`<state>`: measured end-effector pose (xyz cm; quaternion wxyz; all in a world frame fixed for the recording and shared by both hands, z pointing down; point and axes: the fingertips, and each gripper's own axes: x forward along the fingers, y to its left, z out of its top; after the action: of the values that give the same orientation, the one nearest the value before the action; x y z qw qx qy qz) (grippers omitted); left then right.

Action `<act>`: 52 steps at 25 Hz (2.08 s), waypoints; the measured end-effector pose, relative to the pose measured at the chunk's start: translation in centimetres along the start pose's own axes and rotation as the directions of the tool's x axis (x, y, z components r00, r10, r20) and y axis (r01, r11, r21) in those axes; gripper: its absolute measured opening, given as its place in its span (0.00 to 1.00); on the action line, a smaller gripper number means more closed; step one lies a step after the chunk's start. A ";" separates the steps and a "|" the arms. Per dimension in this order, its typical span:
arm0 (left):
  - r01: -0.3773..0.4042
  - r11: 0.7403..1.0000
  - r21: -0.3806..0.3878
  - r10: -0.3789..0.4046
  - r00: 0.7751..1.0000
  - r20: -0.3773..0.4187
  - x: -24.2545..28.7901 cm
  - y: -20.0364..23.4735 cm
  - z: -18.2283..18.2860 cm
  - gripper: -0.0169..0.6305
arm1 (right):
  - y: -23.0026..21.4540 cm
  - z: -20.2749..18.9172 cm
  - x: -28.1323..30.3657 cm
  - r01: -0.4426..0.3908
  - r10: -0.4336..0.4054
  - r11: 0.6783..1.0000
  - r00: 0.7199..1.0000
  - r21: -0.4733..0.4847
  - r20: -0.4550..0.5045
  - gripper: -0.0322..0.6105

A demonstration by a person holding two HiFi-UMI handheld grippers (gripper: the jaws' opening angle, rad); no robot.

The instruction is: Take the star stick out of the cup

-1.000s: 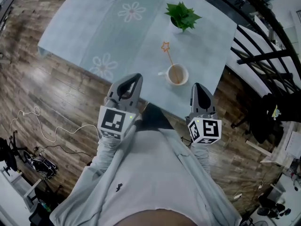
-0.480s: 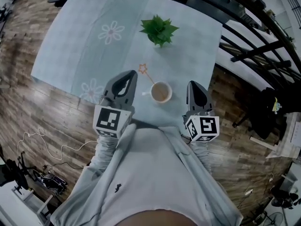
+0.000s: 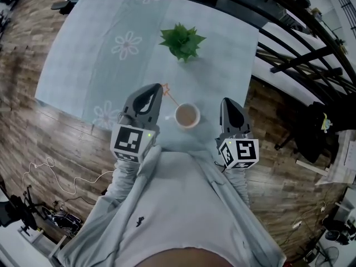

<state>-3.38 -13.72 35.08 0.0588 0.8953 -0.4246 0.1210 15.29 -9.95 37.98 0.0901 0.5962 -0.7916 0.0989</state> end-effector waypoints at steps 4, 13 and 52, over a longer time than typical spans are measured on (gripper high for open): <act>0.038 0.999 0.014 -0.038 0.999 -0.002 0.9 0.5 0.7 0.06 | -0.2 0.5 0.3 0.026 -0.026 0.999 1.000 0.031 -0.001 0.07; 0.091 0.996 0.016 -0.091 0.996 -0.023 2.1 1.3 0.1 0.06 | 0.5 0.5 1.1 0.034 -0.033 0.999 0.999 0.030 -0.006 0.07; -0.009 0.995 -0.096 0.000 0.996 -0.084 0.5 5.1 -4.8 0.06 | 11.5 -7.8 8.1 -0.391 0.378 0.920 0.877 0.018 -0.298 0.29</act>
<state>-7.88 -16.32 39.84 0.1197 0.8845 -0.4292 0.1381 2.26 -12.31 47.04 0.1985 0.4034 -0.8737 0.1856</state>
